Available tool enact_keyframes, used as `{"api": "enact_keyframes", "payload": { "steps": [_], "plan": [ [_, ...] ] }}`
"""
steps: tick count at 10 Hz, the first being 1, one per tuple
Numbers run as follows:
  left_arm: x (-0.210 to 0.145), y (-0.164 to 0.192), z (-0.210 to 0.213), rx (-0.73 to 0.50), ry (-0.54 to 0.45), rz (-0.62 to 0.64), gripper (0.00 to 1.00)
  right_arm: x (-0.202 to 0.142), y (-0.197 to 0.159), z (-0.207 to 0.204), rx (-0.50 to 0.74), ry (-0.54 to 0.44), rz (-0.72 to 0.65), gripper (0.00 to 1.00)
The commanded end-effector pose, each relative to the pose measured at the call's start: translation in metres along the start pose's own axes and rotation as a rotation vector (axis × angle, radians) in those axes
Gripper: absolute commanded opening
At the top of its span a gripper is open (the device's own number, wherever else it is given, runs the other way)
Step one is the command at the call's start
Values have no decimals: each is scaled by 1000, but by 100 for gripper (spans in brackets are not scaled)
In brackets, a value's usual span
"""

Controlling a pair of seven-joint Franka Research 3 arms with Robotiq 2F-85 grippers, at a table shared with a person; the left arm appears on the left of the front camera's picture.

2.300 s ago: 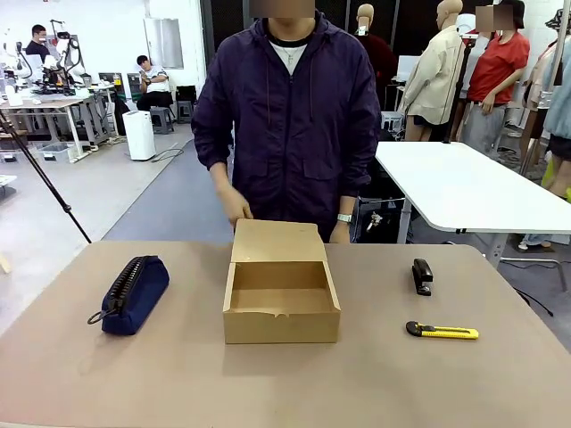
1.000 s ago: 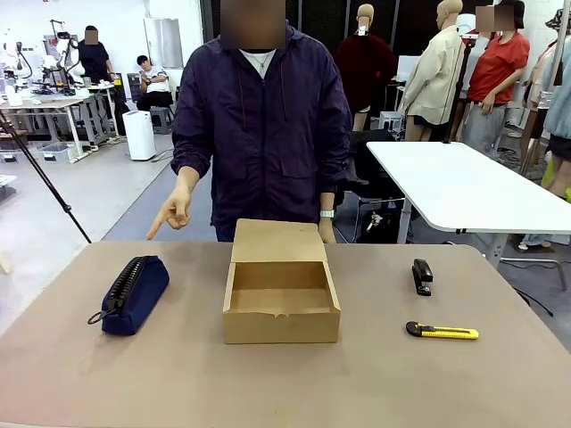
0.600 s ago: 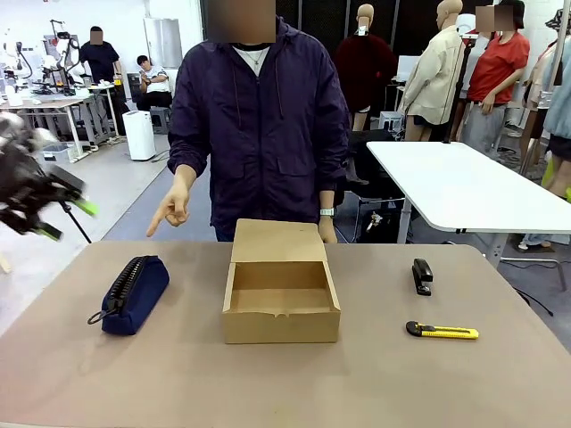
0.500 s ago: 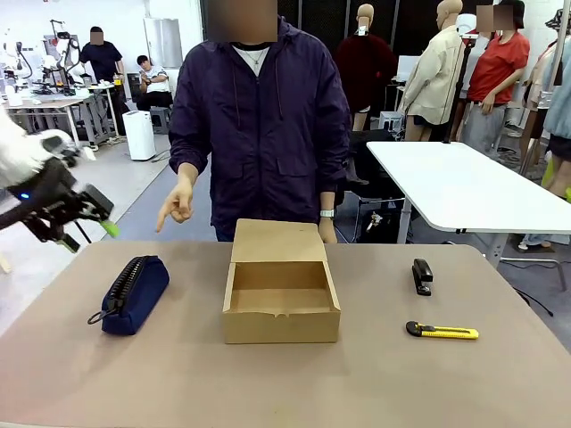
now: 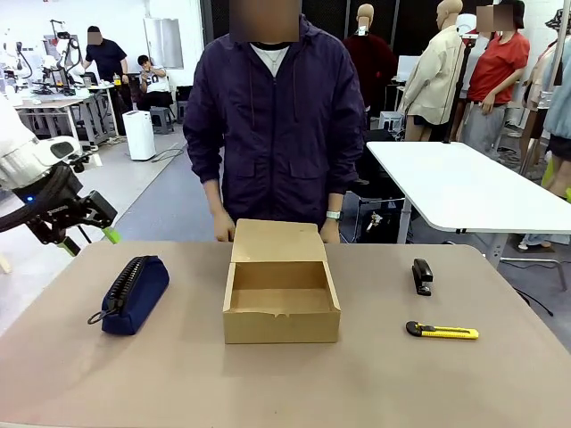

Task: Pack the items into the box.
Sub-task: Pick up the item indicated by the person and place it inside the Mailer Box.

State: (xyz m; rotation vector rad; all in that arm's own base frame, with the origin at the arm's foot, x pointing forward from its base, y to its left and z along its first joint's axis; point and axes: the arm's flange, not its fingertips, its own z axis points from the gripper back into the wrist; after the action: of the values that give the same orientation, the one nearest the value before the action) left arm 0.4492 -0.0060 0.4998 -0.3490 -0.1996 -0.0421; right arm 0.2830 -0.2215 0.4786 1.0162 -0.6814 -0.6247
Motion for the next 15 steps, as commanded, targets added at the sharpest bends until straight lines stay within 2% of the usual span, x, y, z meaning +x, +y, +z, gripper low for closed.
{"api": "enact_keyframes", "payload": {
  "steps": [1, 2, 4, 7, 10, 15],
  "plan": [
    [7, -14, -10, 149, 57, 1, 100, 4, 1, -2, 26, -11, 17, 100],
    [13, -32, -27, 277, 113, -51, 100, 4, 1, -2, 26, -11, 17, 100],
    [26, -46, -61, 383, 206, -106, 100, 4, 1, -2, 26, -11, 17, 100],
    [40, -45, -124, 397, 210, -111, 100, 4, 1, -2, 26, -11, 17, 100],
    [46, -26, -156, 332, 192, -127, 100, 4, 1, -2, 26, -11, 17, 100],
    [51, -14, -170, 350, 192, -117, 100, 4, 1, -2, 26, -11, 17, 100]
  ]
}}
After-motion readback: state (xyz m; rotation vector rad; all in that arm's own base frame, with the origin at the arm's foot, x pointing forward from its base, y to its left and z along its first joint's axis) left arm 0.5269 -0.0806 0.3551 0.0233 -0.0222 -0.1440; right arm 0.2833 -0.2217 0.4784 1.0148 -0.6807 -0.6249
